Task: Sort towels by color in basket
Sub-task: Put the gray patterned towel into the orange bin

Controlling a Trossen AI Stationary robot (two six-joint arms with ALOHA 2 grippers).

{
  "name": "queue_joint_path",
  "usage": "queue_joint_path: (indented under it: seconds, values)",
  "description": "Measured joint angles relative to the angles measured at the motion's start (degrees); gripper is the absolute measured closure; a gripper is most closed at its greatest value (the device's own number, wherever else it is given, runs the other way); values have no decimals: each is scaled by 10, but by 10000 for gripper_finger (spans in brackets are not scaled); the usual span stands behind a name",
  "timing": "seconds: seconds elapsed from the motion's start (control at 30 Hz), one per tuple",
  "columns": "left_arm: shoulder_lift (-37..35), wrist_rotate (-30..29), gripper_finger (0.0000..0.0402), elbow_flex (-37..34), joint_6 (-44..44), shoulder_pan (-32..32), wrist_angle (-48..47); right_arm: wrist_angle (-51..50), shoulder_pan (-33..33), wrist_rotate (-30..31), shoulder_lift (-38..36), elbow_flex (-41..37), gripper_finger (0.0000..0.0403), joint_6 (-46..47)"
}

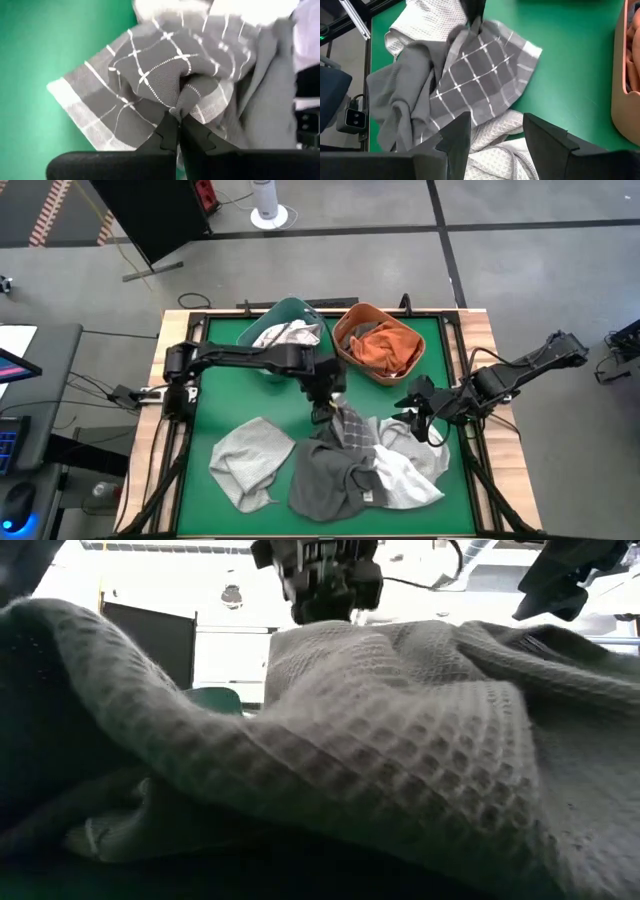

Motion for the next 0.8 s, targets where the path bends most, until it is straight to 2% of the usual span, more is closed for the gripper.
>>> queue_joint_path:
  seconds: [0.33,0.53,0.8]
  values:
    - [-73,0,401,0,-15,38,110,3,-1,0,0,0,196,1]
    - [-96,3,401,0,-45,47,186,47,-4,10,0,0,196,-6]
    - [-108,85,401,0,-81,47,309,150,-4,45,0,0,196,-62]
